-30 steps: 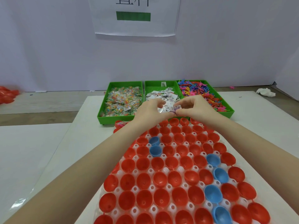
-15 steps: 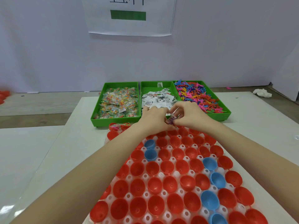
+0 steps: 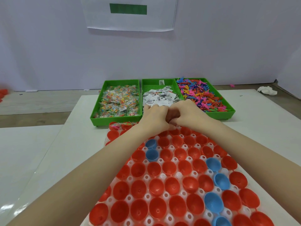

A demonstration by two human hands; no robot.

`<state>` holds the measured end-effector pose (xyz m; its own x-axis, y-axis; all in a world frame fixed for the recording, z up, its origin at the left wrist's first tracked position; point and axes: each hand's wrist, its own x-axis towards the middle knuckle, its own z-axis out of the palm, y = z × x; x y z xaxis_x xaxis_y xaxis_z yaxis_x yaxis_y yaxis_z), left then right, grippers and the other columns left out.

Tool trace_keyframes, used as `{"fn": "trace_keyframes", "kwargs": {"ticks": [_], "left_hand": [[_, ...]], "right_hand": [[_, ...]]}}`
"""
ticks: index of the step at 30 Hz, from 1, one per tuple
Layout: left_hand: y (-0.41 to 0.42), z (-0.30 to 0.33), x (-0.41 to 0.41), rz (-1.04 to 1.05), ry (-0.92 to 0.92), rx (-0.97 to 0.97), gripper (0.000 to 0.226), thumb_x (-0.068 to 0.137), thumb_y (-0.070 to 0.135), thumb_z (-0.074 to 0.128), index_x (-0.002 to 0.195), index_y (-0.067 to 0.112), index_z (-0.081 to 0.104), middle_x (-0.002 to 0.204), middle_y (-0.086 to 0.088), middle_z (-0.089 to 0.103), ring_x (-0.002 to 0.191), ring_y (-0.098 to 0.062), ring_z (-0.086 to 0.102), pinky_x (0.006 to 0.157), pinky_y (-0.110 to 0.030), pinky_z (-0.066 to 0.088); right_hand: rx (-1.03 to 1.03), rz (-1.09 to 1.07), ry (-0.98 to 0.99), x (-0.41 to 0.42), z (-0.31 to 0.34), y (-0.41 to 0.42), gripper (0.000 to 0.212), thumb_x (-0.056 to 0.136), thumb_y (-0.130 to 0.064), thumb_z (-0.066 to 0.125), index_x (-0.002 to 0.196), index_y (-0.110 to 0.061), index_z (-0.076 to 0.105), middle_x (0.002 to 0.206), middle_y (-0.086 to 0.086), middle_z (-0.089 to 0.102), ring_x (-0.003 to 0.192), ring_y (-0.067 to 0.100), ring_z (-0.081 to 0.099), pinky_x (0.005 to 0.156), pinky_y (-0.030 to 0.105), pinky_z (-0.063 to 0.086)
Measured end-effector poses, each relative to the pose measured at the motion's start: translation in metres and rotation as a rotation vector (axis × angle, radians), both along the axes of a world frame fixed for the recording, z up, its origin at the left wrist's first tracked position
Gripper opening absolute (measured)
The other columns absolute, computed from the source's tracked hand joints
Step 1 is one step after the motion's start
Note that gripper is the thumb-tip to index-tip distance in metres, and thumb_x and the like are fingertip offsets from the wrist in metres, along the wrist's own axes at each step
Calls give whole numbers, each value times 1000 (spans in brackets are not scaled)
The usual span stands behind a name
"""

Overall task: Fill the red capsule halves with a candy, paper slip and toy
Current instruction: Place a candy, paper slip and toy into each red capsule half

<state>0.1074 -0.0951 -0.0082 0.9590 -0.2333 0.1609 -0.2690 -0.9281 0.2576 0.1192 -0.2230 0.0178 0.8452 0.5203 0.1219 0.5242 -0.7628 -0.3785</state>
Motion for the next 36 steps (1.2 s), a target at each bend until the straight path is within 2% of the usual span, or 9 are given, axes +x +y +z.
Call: {"fn": "trace_keyframes", "kwargs": {"ticks": [6,13,16,19,22,24,28,32,36], "left_hand": [[-1,4,-1,-18,7,72,44,81,52,59,108,17,59,87,3,60,98,-22,53,84,-37,21],[-1,6,-5,-23,-55,169,43,80,58,56,102,22,63,65,9,39,94,-22,51,85,-38,24],[0,5,-7,-15,-86,167,41,80,57,55,101,23,63,64,10,40,92,-21,50,82,-37,23],[0,6,-8,-17,-124,201,43,79,59,54,97,22,65,71,7,48,90,-19,48,81,-36,23],[0,6,-9,-28,-174,241,45,80,58,53,93,18,67,73,6,51,91,-19,50,78,-35,20],[-1,5,-9,-34,-195,252,46,80,58,53,96,17,68,86,5,59,94,-19,50,79,-34,21],[2,3,-7,-13,-213,254,53,79,62,52,105,19,66,105,3,59,101,-18,49,85,-34,25],[10,7,-11,51,-298,94,66,74,73,47,112,21,62,111,6,61,106,-16,50,91,-35,21],[42,15,0,333,-340,-289,46,88,56,44,97,17,68,102,2,65,100,-19,58,93,-36,36]], "right_hand": [[215,-107,247,5,4,-10,20,66,-6,79,83,-8,69,84,6,69,62,6,56,52,9,41],[199,-100,355,8,10,-14,24,66,-4,79,85,-12,69,95,7,68,76,16,59,70,30,49],[262,-92,362,8,12,-17,21,69,-9,79,87,-13,69,91,3,68,72,9,60,62,16,48],[406,-170,246,15,9,-23,13,73,-17,77,83,-16,69,81,-6,66,74,3,58,62,9,44],[574,-496,-57,32,1,-32,6,81,-19,67,86,-16,69,91,-2,68,87,10,56,79,26,44],[454,-681,-156,43,-6,-42,17,84,-21,60,97,-13,68,105,5,67,97,18,57,83,31,43],[-59,-778,-22,58,-20,-65,31,81,-31,59,101,-7,62,111,15,62,106,35,53,85,35,43],[-65,-766,31,60,-27,-77,35,81,-34,64,102,-6,65,111,14,63,103,33,57,80,34,45],[83,-728,-36,60,-27,-83,22,80,-21,70,96,-7,70,107,14,66,102,32,58,80,35,44]]}}
